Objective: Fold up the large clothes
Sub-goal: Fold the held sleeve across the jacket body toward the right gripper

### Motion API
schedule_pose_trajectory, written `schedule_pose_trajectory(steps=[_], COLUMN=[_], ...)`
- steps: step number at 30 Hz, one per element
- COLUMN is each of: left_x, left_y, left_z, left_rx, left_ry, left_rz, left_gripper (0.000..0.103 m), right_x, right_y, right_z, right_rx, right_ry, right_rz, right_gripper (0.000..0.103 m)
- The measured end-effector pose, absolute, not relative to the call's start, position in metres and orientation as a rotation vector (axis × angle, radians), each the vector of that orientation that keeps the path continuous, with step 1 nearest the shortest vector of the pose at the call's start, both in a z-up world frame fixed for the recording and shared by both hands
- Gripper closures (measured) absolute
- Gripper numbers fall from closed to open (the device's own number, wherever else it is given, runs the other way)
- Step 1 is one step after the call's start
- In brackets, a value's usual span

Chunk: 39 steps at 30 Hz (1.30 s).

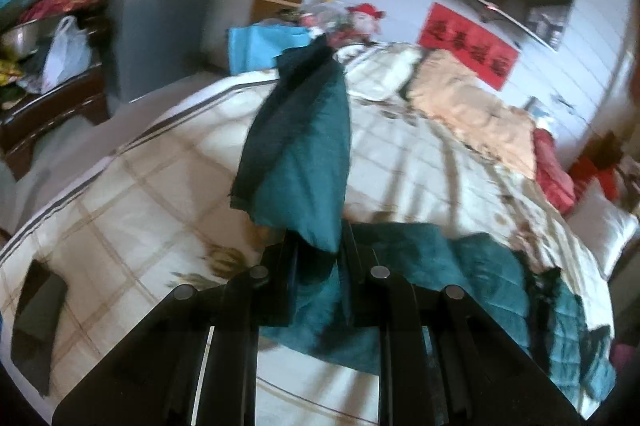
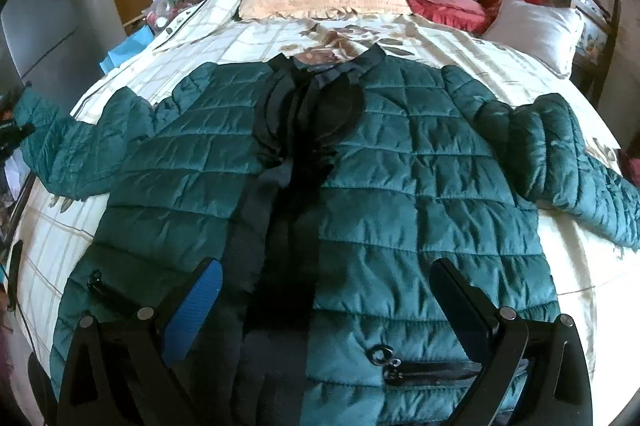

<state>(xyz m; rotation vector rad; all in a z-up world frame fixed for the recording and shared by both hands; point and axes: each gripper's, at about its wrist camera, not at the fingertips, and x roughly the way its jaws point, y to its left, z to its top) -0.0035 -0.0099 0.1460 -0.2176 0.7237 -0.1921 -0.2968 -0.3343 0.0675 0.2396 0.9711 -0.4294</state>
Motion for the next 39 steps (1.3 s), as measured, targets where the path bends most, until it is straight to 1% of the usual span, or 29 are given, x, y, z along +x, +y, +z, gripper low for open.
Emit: schedule_pose_trajectory(steps=[10, 19, 21, 28, 39], left_x=[-0.043, -0.072, -0.076, -0.096, -0.126], left_y=[-0.084, -0.157, -0.171, -0.226, -0.297], left_z=[0.162, 0.155, 0.154, 0.14, 0.123], left_rx=[-0.154, -0.089, -0.073, -0.009, 0.058], left_ry=[0.736, 0.777, 0.783, 0.82, 0.88], left_rz=[-0.367, -0.484, -0.502, -0.577, -0.7], left_gripper=[0.088, 0.088, 0.09, 0.091, 0.092], right_x=[-0.312, -0.328, -0.332, -0.342, -0.354], right_y=[-0.346, -0.36, -0.364, -0.374, -0.393], right_z=[0.07, 0.07, 0.07, 0.069, 0.065], right_rx=[0.269, 0.301, 0.309, 0.328, 0.36], right_ry=[0.955, 0.944, 0.941, 0.939, 0.937], right_rz=[-0.443, -0.461, -0.467, -0.478, -0.508], right_gripper=[0.0, 0.0, 0.0, 0.0, 0.0])
